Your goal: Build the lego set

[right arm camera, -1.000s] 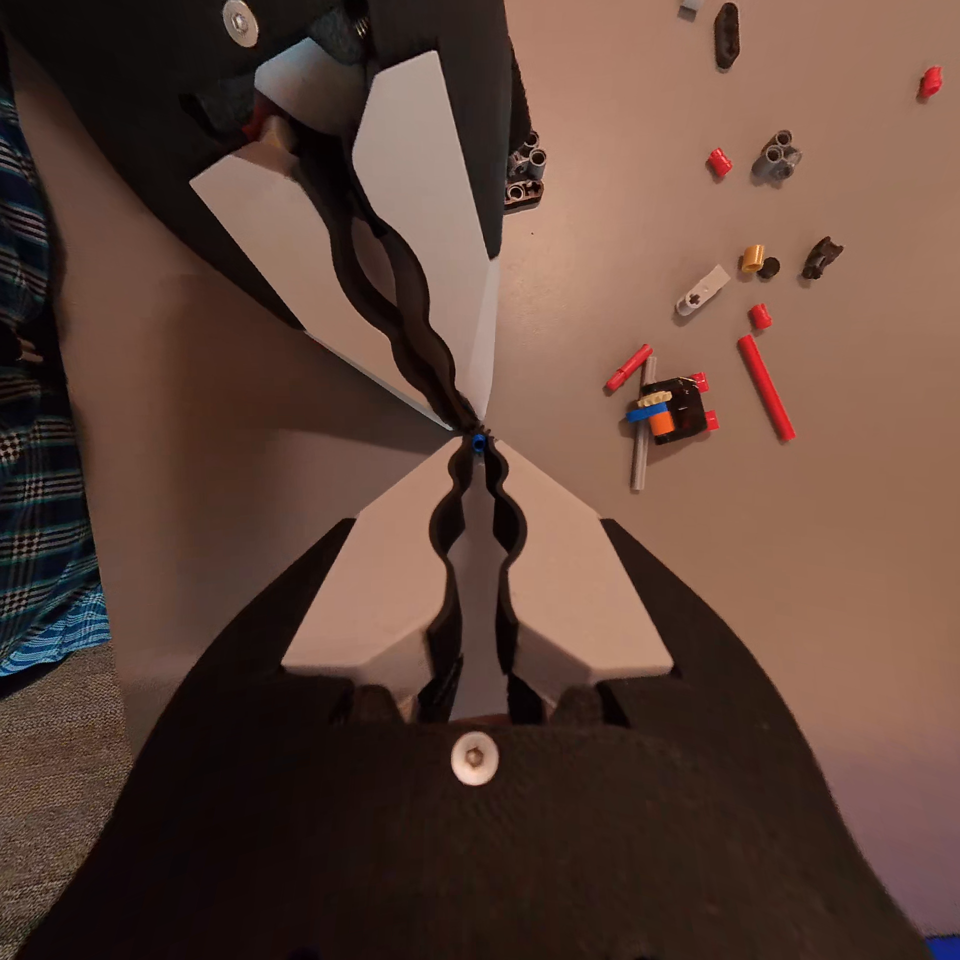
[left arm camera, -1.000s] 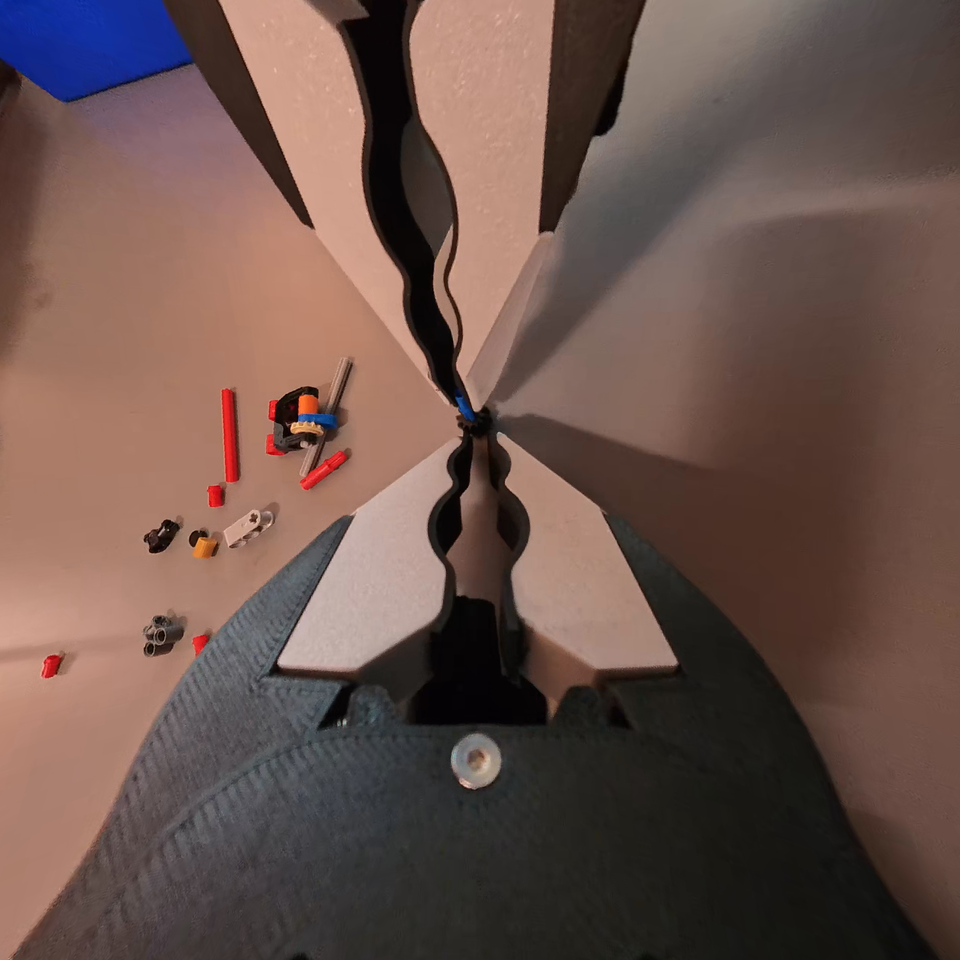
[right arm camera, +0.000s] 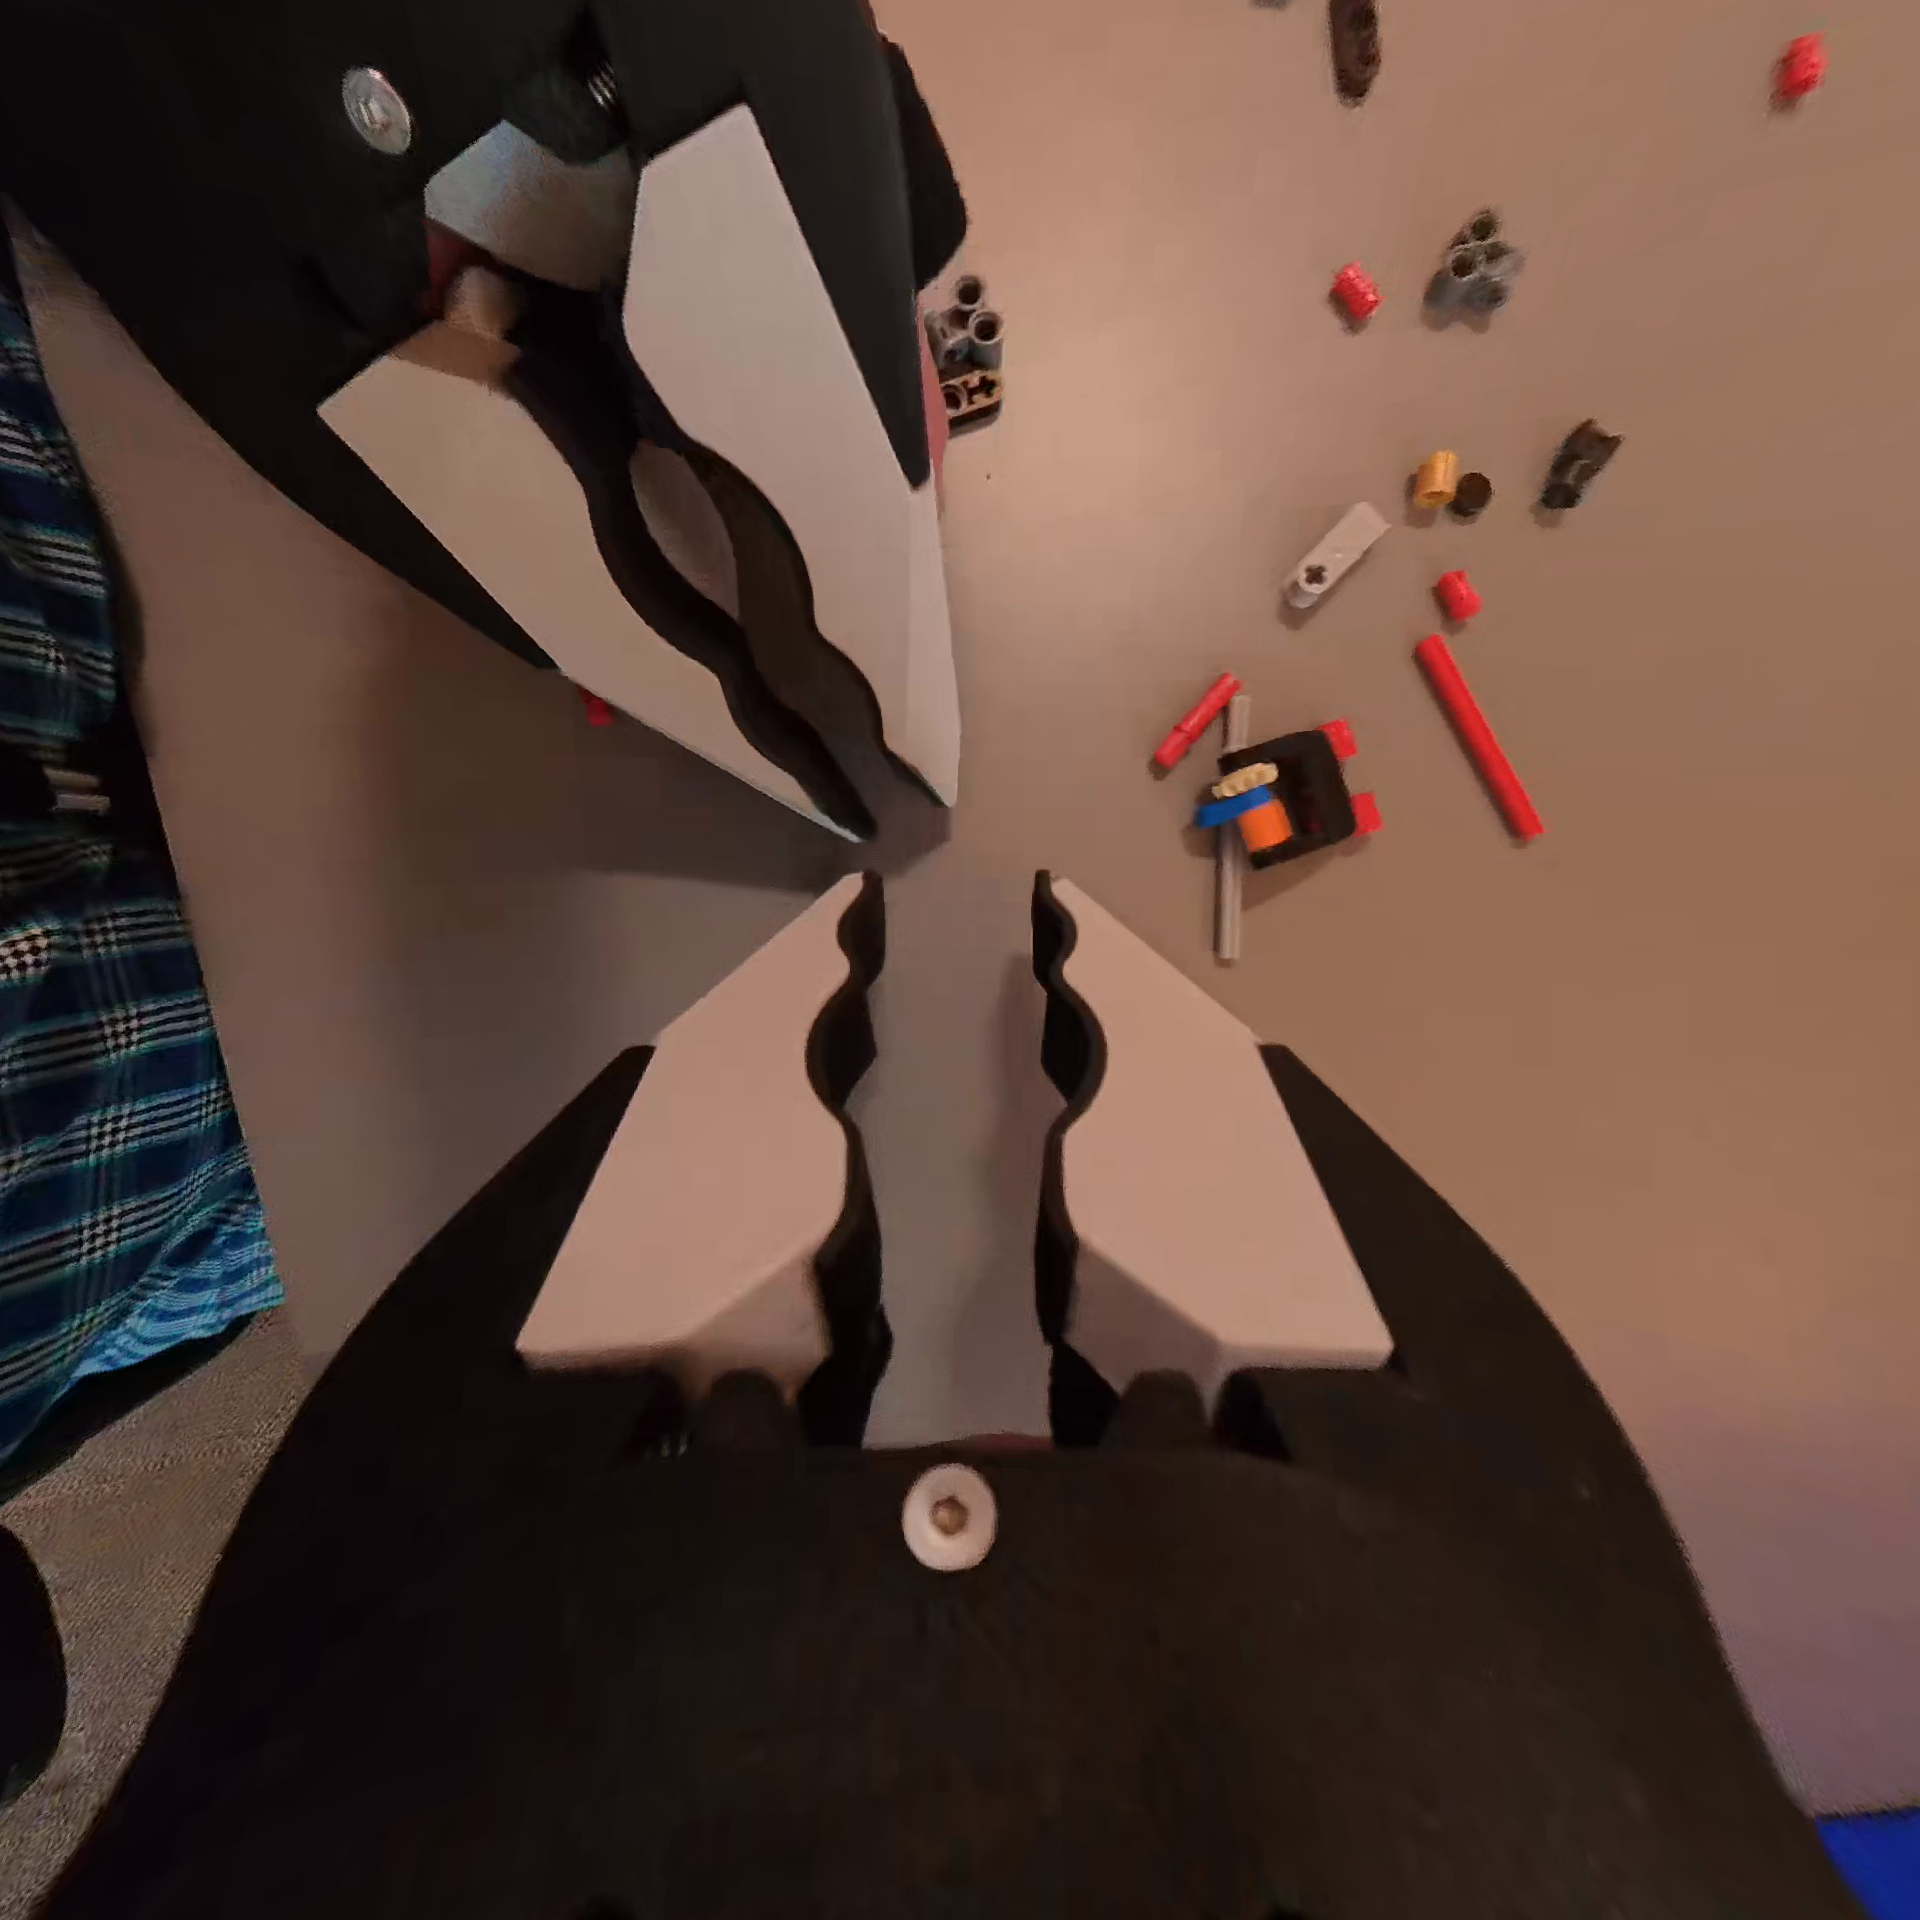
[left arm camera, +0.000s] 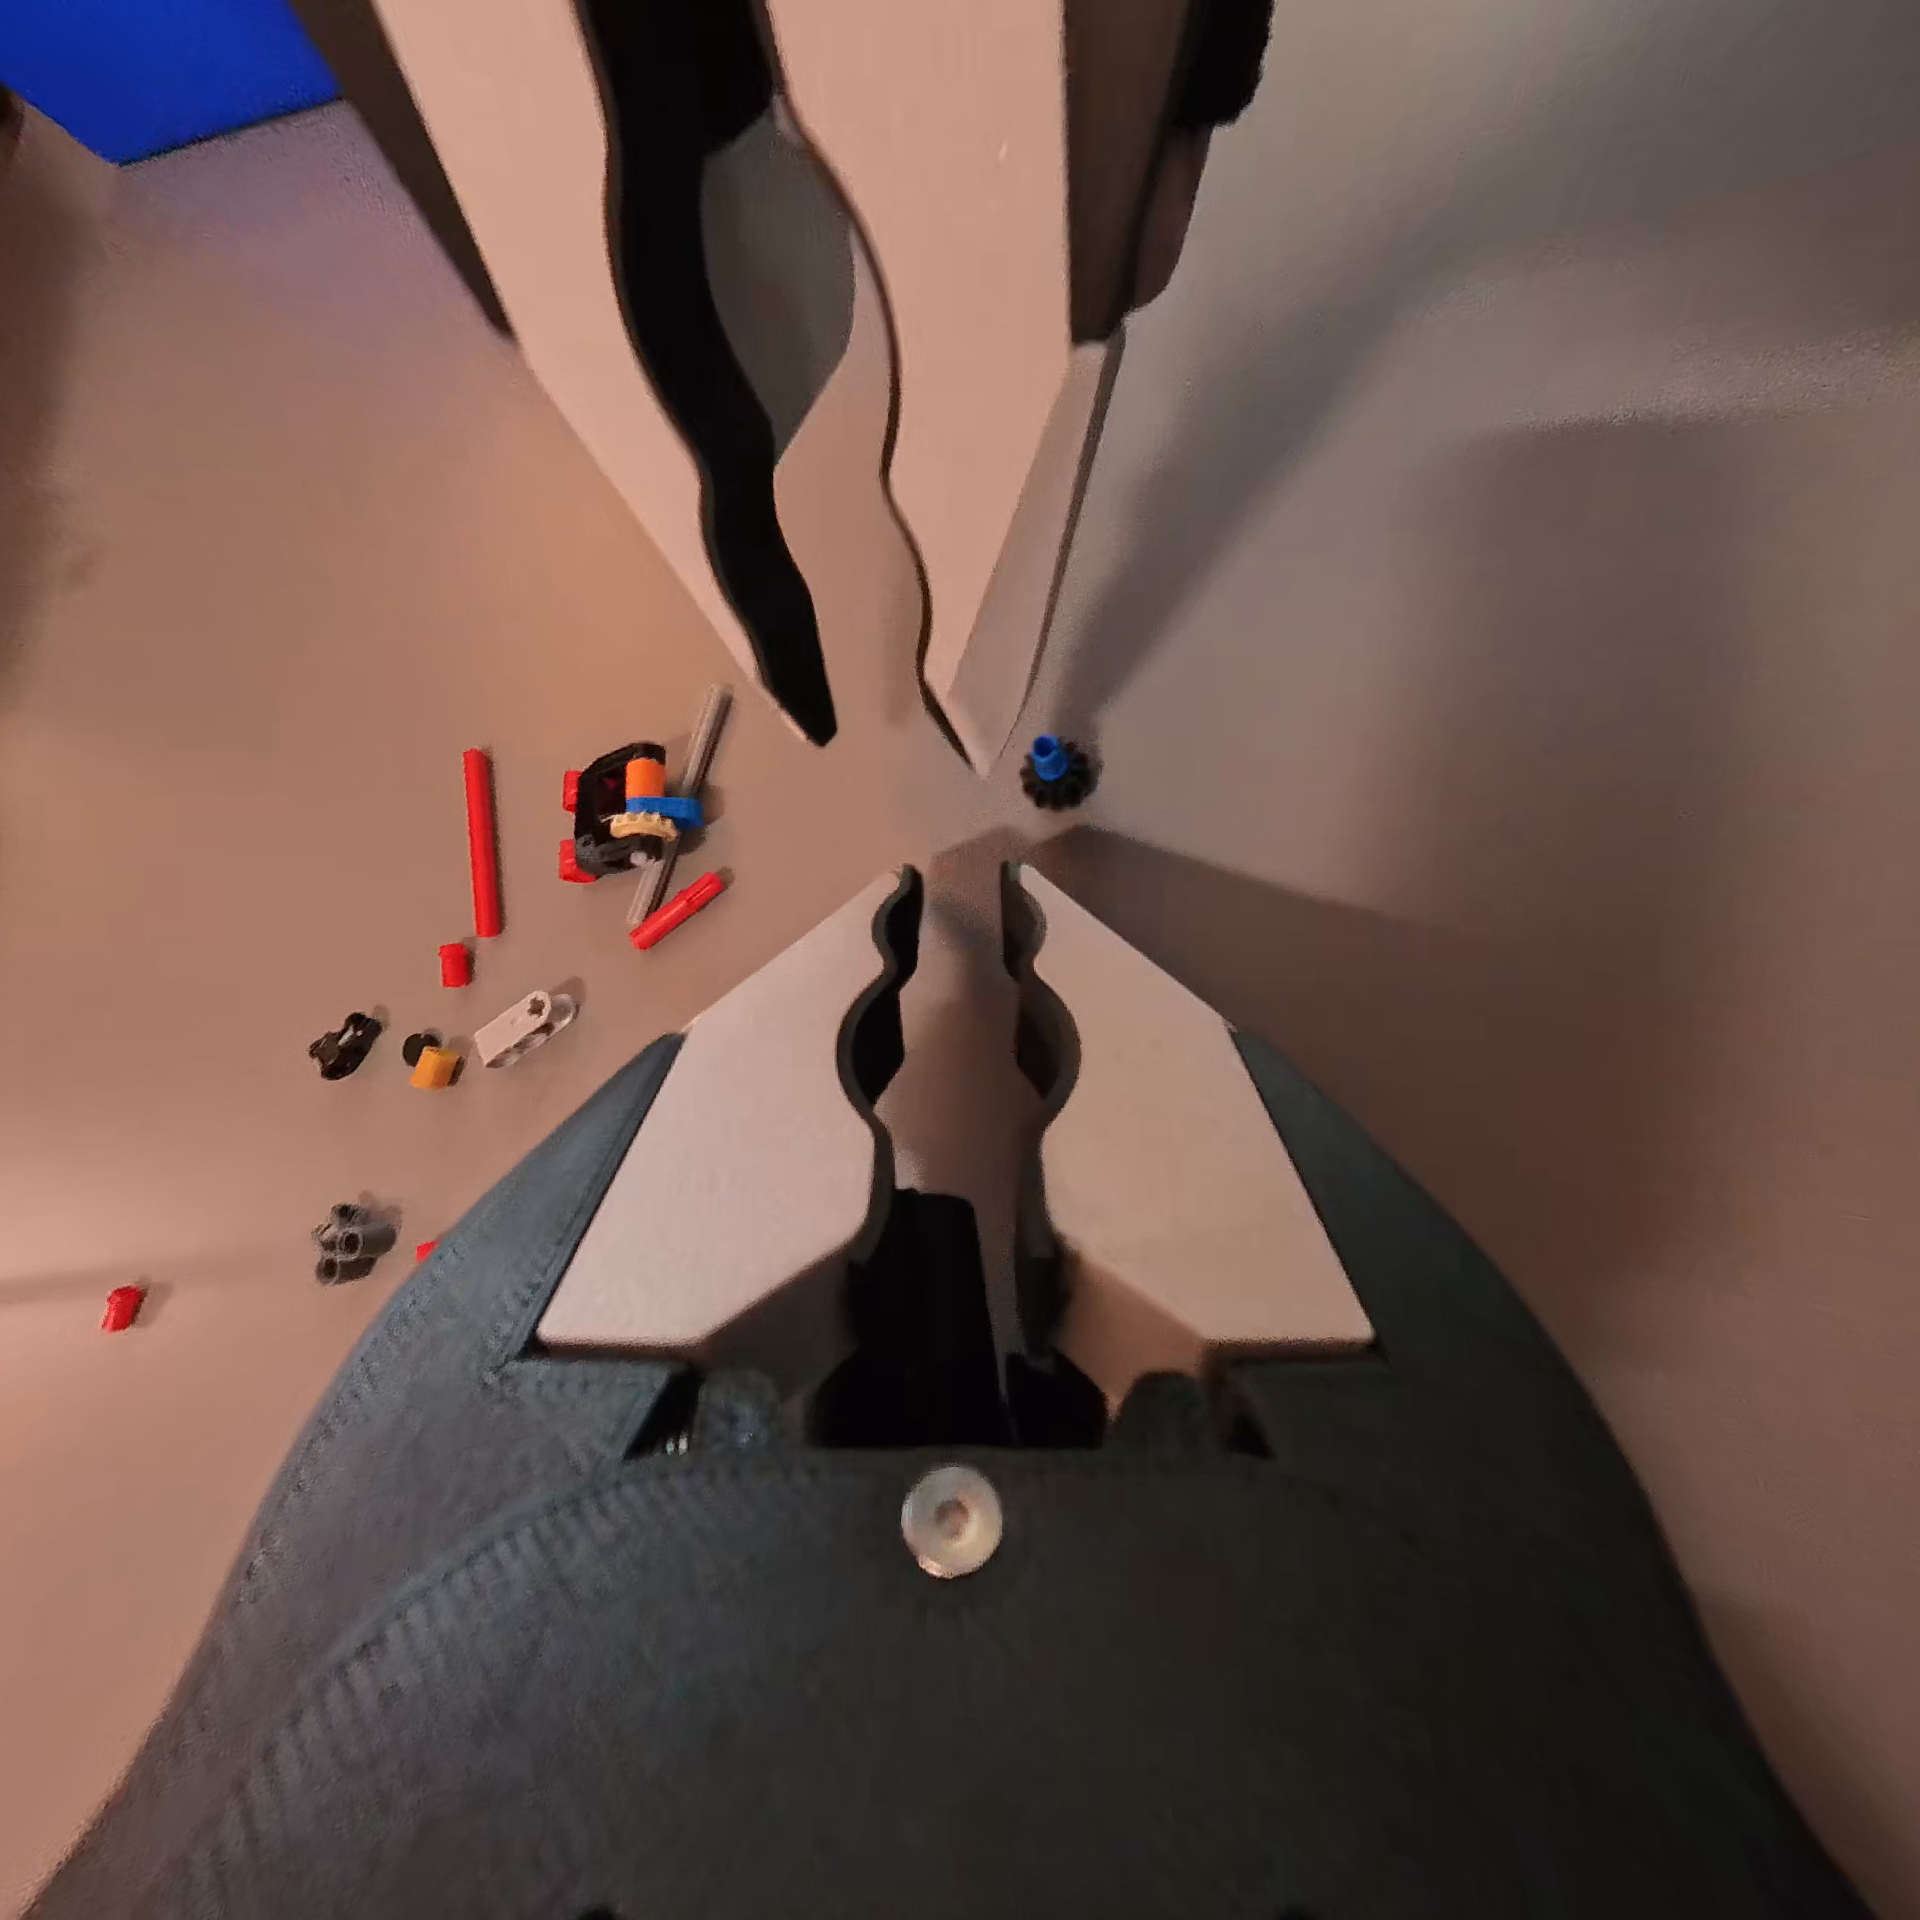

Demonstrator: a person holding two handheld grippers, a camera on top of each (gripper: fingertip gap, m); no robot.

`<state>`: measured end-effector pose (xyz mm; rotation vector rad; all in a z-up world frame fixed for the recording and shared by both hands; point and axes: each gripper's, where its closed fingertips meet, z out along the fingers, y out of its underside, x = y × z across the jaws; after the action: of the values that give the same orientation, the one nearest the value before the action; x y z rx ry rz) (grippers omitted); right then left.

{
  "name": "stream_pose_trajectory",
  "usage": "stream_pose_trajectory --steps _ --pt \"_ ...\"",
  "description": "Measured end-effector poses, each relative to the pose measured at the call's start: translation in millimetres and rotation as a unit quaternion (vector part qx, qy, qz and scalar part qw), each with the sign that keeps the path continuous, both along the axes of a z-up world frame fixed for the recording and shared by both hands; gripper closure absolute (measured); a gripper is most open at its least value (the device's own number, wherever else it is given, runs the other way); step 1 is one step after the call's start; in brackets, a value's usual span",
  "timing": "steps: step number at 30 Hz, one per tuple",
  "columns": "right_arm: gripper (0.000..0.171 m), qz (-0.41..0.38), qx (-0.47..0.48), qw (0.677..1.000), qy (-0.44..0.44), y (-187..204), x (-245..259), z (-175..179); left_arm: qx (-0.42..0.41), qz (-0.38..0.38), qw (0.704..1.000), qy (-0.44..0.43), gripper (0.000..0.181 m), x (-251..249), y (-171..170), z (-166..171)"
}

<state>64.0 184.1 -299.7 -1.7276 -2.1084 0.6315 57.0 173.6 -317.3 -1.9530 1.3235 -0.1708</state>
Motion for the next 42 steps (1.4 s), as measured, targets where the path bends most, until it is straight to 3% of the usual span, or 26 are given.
stream_pose_trajectory --steps 4,9,14,18,25,42 --pt "0.148 -0.015 -0.017 0.999 0.034 4 3 8 0.001 0.014 1.0 -0.011 0.164 -10 6 10" --pt "0.154 -0.046 0.037 0.995 0.086 34 -6 16 0.022 0.049 0.999 0.008 0.16 -34 26 18" --pt "0.144 -0.05 0.096 0.99 0.088 58 -18 -1 0.04 0.073 0.996 0.008 0.155 -43 51 27" --pt "0.154 -0.041 0.091 0.991 0.091 63 -23 -8 0.037 0.069 0.997 0.017 0.151 -43 68 21" --pt "0.171 -0.014 0.101 0.99 0.101 62 -27 -12 -0.013 0.05 0.999 -0.002 0.15 -41 74 10" --pt "0.17 -0.053 0.058 0.989 0.127 72 -29 -6 -0.028 0.067 0.997 -0.028 0.153 -28 84 5"
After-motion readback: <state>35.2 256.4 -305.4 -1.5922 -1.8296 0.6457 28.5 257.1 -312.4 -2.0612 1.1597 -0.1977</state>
